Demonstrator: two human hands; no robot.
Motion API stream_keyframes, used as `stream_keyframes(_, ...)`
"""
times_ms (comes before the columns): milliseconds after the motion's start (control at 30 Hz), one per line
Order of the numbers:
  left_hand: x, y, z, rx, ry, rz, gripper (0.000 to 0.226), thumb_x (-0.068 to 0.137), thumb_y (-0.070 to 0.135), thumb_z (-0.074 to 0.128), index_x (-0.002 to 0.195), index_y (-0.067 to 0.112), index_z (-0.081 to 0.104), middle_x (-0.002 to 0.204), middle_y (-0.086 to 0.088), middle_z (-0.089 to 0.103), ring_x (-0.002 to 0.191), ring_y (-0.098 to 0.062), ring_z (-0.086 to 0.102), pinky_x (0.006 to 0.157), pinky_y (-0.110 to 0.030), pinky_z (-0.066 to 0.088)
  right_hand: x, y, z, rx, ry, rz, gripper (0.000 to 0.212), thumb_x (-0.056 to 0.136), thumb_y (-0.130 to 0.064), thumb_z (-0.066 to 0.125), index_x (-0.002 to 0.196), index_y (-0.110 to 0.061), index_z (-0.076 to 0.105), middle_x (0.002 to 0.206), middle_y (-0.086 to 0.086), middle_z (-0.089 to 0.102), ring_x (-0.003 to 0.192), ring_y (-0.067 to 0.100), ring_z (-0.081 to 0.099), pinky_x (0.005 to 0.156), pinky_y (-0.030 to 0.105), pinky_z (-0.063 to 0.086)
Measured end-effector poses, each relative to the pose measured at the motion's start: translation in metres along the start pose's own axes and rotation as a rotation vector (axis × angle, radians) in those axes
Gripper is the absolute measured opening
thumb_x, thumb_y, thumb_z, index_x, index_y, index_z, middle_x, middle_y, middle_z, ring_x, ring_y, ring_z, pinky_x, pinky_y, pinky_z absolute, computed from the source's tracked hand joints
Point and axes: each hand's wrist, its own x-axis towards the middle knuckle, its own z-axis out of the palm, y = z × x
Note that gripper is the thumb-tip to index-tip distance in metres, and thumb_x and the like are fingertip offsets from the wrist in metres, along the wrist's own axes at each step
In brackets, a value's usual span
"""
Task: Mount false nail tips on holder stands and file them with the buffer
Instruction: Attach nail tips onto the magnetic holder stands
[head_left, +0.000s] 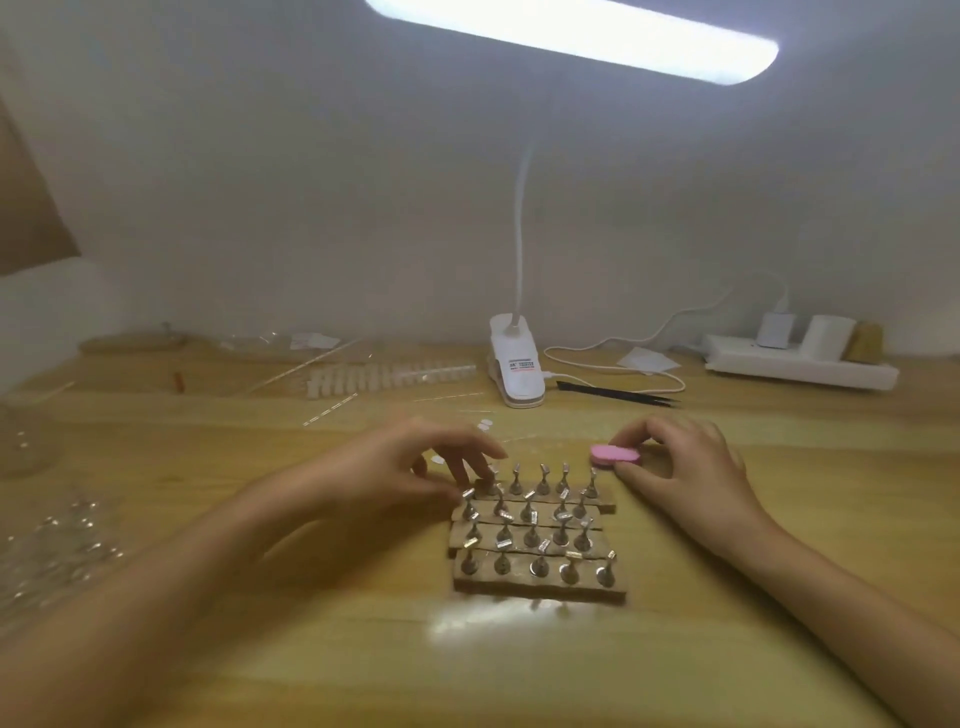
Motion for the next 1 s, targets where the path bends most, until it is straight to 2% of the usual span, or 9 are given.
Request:
stream_keyframes(67,-0.002,0.001,0.003,-0.019,0.011,0.008,0.048,0.089,0.007,0.069,0.125,0.036,0.06,0.11,0.029,0.065,0.1,0.002,0.063,0.073,-0.013,0.045,0.0,0.001,0.001,-0.012,0.003,0.012,0.016,0.089,-0.029,0.071,0.099,-0.039,0.064,0.114,-0.01,0.055,0.116,0.016,0.044,0.088,0.031,0.03)
stream_keyframes(167,-0.005,0.0,0.005,-0.052,0.043,0.008,0.051,0.088,0.006,0.07,0.126,0.038,0.059,0.11,0.028,0.066,0.1,0.001,0.063,0.074,-0.013,0.048,-0.001,-0.001,-0.007,0.261,0.034,-0.168,0.028,0.09,-0.006,0.067,0.102,-0.031,0.069,0.109,-0.011,0.062,0.101,0.009,0.057,0.074,0.018,0.039)
stream_keyframes(233,-0.008,-0.002,0.005,-0.084,0.05,0.001,0.052,0.087,0.007,0.072,0.128,0.035,0.059,0.111,0.024,0.068,0.1,-0.002,0.065,0.077,-0.017,0.051,-0.004,-0.001,-0.014,0.335,-0.092,-0.275,0.04,0.09,0.007,0.061,0.103,-0.029,0.071,0.099,-0.011,0.071,0.093,0.006,0.065,0.064,0.01,0.04)
stream_keyframes(333,-0.016,-0.006,0.007,-0.132,0.09,0.004,0.054,0.083,0.005,0.076,0.127,0.031,0.06,0.109,0.019,0.068,0.097,-0.008,0.067,0.078,-0.018,0.054,-0.006,-0.001,-0.016,0.351,-0.361,-0.315,0.05,0.09,0.012,0.06,0.122,-0.026,0.067,0.112,-0.007,0.07,0.105,0.001,0.064,0.082,0.006,0.045)
stream_keyframes(400,-0.021,-0.008,0.01,-0.168,0.121,0.009,0.055,0.081,0.004,0.077,0.126,0.03,0.061,0.105,0.016,0.068,0.095,-0.01,0.067,0.079,-0.016,0.053,-0.007,0.001,-0.017,0.359,-0.414,-0.307,0.058,0.088,0.013,0.061,0.129,-0.028,0.062,0.12,-0.007,0.066,0.113,0.002,0.061,0.092,0.009,0.045)
stream_keyframes(500,-0.024,-0.007,0.014,-0.176,0.155,0.022,0.054,0.08,0.004,0.077,0.126,0.028,0.06,0.099,0.014,0.069,0.093,-0.01,0.068,0.079,-0.018,0.055,-0.007,0.002,-0.016,0.338,-0.388,-0.343,0.062,0.086,0.01,0.067,0.133,-0.031,0.058,0.122,-0.01,0.065,0.115,0.0,0.06,0.094,0.009,0.044)
stream_keyframes(667,-0.026,-0.005,0.015,-0.162,0.187,0.04,0.053,0.08,0.003,0.078,0.125,0.023,0.061,0.095,0.01,0.071,0.089,-0.01,0.069,0.074,-0.017,0.054,-0.008,0.003,-0.011,0.339,-0.282,-0.337,0.058,0.087,-0.004,0.073,0.131,-0.037,0.058,0.104,-0.013,0.069,0.102,0.005,0.065,0.086,0.009,0.048)
stream_keyframes(867,-0.025,-0.004,0.021,-0.17,0.202,0.067,0.055,0.079,0.003,0.078,0.128,0.022,0.059,0.092,0.009,0.071,0.087,-0.008,0.069,0.071,-0.012,0.05,-0.009,0.001,-0.009,0.318,-0.245,-0.369,0.061,0.086,0.0,0.073,0.13,-0.038,0.057,0.105,-0.023,0.068,0.097,0.009,0.067,0.088,0.019,0.054)
stream_keyframes(1000,-0.025,-0.006,0.02,-0.177,0.187,0.068,0.06,0.079,0.005,0.079,0.131,0.025,0.056,0.092,0.008,0.071,0.087,-0.011,0.069,0.073,-0.013,0.05,-0.009,0.002,-0.011,0.375,-0.313,-0.372,0.065,0.086,0.004,0.071,0.135,-0.036,0.053,0.109,-0.021,0.069,0.103,0.009,0.068,0.094,0.017,0.051)
